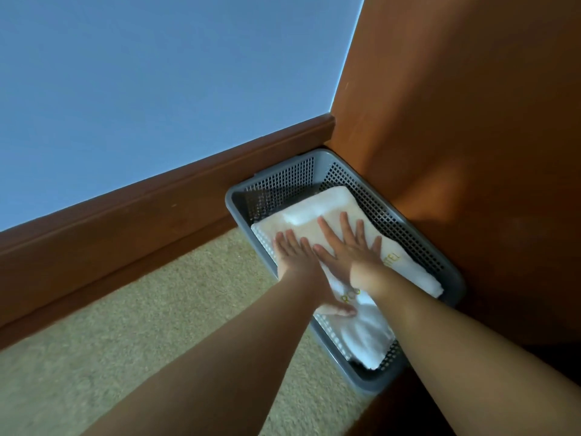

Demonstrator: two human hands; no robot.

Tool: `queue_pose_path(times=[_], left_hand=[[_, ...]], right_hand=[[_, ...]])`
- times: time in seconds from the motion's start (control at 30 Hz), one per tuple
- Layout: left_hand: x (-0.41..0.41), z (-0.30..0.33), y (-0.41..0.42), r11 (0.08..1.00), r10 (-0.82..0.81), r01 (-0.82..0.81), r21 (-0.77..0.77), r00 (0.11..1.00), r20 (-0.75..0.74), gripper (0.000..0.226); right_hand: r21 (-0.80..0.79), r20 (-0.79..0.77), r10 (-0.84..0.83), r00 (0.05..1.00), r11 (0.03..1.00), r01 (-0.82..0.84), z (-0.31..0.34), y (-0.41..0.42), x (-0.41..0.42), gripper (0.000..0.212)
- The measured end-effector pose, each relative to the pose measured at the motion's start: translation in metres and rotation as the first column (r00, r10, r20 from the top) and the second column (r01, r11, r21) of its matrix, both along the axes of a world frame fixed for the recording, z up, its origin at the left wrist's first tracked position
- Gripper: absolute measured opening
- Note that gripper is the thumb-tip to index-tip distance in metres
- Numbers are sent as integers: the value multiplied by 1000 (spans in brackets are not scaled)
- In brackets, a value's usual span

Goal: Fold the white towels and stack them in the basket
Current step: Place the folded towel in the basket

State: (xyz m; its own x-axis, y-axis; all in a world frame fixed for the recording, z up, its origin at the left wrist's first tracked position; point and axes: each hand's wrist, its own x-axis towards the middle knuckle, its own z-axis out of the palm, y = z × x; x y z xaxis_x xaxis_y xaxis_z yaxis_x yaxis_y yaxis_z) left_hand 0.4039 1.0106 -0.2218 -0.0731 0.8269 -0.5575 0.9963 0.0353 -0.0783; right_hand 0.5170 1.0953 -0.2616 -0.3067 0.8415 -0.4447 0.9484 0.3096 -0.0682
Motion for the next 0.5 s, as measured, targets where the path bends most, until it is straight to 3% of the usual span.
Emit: queue_pose_path(times=[0.2, 0.37, 0.5], left_hand=[[48, 2, -37, 998, -26, 26, -54, 1000, -2, 160], [43, 3, -34, 998, -37, 37, -48, 999, -5, 159], [33, 16, -57, 998, 10, -22, 60, 983, 181, 142]], right_hand=[[30, 78, -184, 980, 983, 182, 9, -50, 38, 86], [-28, 64, -206, 976, 978, 208, 8, -44, 39, 91], [-100, 51, -224, 973, 968, 228, 25, -58, 31, 89]])
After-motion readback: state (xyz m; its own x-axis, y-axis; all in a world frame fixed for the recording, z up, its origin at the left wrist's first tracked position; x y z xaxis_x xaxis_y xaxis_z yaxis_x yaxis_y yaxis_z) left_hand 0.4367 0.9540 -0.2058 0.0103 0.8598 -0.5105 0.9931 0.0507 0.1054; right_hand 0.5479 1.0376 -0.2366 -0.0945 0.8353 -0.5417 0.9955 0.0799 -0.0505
